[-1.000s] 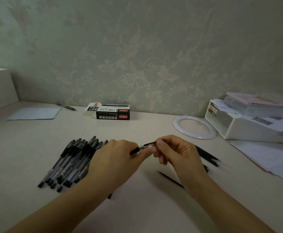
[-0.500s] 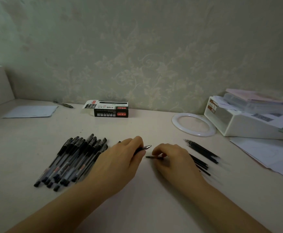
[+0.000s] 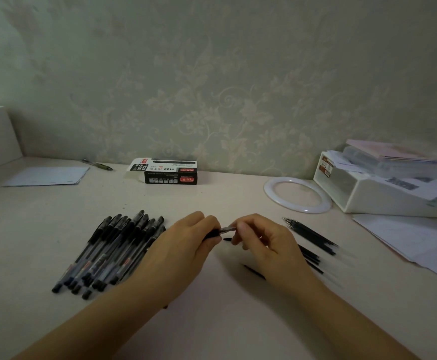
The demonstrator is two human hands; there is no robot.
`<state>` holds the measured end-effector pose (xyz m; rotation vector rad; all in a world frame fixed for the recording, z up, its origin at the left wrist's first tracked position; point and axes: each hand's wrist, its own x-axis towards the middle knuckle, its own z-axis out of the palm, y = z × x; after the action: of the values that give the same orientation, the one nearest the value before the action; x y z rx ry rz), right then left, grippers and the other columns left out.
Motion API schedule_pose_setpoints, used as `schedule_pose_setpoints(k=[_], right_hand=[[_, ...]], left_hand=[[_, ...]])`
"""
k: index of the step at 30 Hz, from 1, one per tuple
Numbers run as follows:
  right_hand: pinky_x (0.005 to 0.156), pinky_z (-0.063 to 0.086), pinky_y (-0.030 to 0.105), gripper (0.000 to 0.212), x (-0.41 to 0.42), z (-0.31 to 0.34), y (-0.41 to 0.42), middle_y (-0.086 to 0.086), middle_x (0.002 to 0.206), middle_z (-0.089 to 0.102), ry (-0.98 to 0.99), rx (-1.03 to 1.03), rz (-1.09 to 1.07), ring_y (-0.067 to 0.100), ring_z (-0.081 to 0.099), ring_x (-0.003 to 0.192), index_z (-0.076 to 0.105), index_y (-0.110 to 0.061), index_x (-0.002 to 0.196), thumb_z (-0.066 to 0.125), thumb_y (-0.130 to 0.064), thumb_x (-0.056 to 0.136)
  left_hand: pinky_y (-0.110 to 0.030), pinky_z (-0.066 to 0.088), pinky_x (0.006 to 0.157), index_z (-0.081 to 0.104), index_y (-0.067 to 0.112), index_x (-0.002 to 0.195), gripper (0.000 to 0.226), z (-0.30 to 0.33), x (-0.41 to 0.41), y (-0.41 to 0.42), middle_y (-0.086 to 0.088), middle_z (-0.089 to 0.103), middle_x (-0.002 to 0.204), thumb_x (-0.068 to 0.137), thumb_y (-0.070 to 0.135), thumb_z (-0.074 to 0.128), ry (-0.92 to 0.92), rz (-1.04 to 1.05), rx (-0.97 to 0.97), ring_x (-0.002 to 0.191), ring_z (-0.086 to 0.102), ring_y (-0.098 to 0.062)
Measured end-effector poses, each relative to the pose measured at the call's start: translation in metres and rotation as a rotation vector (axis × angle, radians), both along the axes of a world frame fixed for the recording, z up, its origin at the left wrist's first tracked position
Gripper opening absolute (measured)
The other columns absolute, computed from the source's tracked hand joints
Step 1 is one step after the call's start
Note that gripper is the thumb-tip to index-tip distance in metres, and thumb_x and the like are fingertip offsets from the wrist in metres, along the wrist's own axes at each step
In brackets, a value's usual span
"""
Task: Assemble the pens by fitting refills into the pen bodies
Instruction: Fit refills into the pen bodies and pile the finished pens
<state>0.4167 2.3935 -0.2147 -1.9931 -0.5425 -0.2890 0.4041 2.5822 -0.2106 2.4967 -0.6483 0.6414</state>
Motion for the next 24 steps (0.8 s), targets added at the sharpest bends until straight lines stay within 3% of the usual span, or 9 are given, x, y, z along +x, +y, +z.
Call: schedule_pose_setpoints(k=[2, 5, 9, 15, 20, 24], right_hand=[[0.068, 0.047, 0.015, 0.02, 0.0015, 0.0009, 0.0001, -0.01, 0.079, 0.071, 0.034, 0.055, 0.015, 0.004, 0.062, 0.074, 0.07, -0.025, 0.091, 0.052, -0.025, 0.1], [0.065, 0.051, 0.02, 0.024, 0.0008, 0.0006, 0.0016, -0.007, 0.074, 0.07, 0.075, 0.059, 0.039, 0.004, 0.062, 0.067, 0.07, -0.027, 0.084, 0.058, -0.047, 0.09], [0.062, 0.051, 0.019, 0.025, -0.0001, 0.0002, 0.002, -0.002, 0.069, 0.068, 0.1, 0.093, 0.058, 0.006, 0.061, 0.063, 0.069, -0.025, 0.081, 0.06, -0.048, 0.087], [0.062, 0.048, 0.012, 0.018, 0.0001, 0.0018, -0.0018, -0.003, 0.075, 0.07, 0.163, 0.074, 0.093, 0.004, 0.062, 0.065, 0.071, -0.022, 0.085, 0.06, -0.033, 0.095], [0.07, 0.052, 0.018, 0.009, 0.0019, 0.0047, -0.006, 0.0, 0.079, 0.071, 0.114, 0.071, 0.121, 0.012, 0.065, 0.07, 0.073, -0.017, 0.09, 0.065, -0.019, 0.093], [0.079, 0.057, 0.026, 0.012, 0.0034, 0.0043, -0.0068, -0.002, 0.089, 0.074, 0.108, 0.052, 0.113, 0.013, 0.07, 0.079, 0.073, -0.017, 0.1, 0.068, -0.013, 0.09]], left_hand=[[-0.034, 0.047, 0.061, 0.058, 0.023, 0.095, 0.011, -0.0008, 0.0007, 0.0012, 0.011, 0.048, 0.084, 0.096, 0.032, 0.051, -0.001, -0.004, -0.01, 0.069, 0.048, -0.008], [-0.03, 0.046, 0.062, 0.059, 0.024, 0.098, 0.011, -0.0015, 0.0004, -0.0003, 0.013, 0.048, 0.086, 0.095, 0.033, 0.053, 0.007, -0.042, -0.023, 0.071, 0.049, -0.005], [-0.012, 0.04, 0.061, 0.041, 0.033, 0.096, 0.016, -0.0027, -0.0009, -0.0029, 0.022, 0.047, 0.082, 0.093, 0.033, 0.057, 0.056, -0.081, -0.095, 0.078, 0.051, 0.005], [-0.027, 0.045, 0.06, 0.05, 0.025, 0.088, 0.01, 0.002, -0.0029, -0.0014, 0.013, 0.054, 0.079, 0.095, 0.03, 0.055, 0.026, -0.086, -0.071, 0.07, 0.051, -0.007], [-0.04, 0.049, 0.065, 0.058, 0.023, 0.094, 0.014, 0.0019, -0.0032, -0.0007, 0.011, 0.06, 0.078, 0.098, 0.031, 0.047, 0.079, -0.068, -0.082, 0.071, 0.057, -0.01], [-0.041, 0.05, 0.066, 0.06, 0.023, 0.095, 0.018, -0.0001, -0.0001, 0.0001, 0.01, 0.061, 0.076, 0.098, 0.033, 0.045, 0.115, -0.048, -0.067, 0.071, 0.058, -0.01]])
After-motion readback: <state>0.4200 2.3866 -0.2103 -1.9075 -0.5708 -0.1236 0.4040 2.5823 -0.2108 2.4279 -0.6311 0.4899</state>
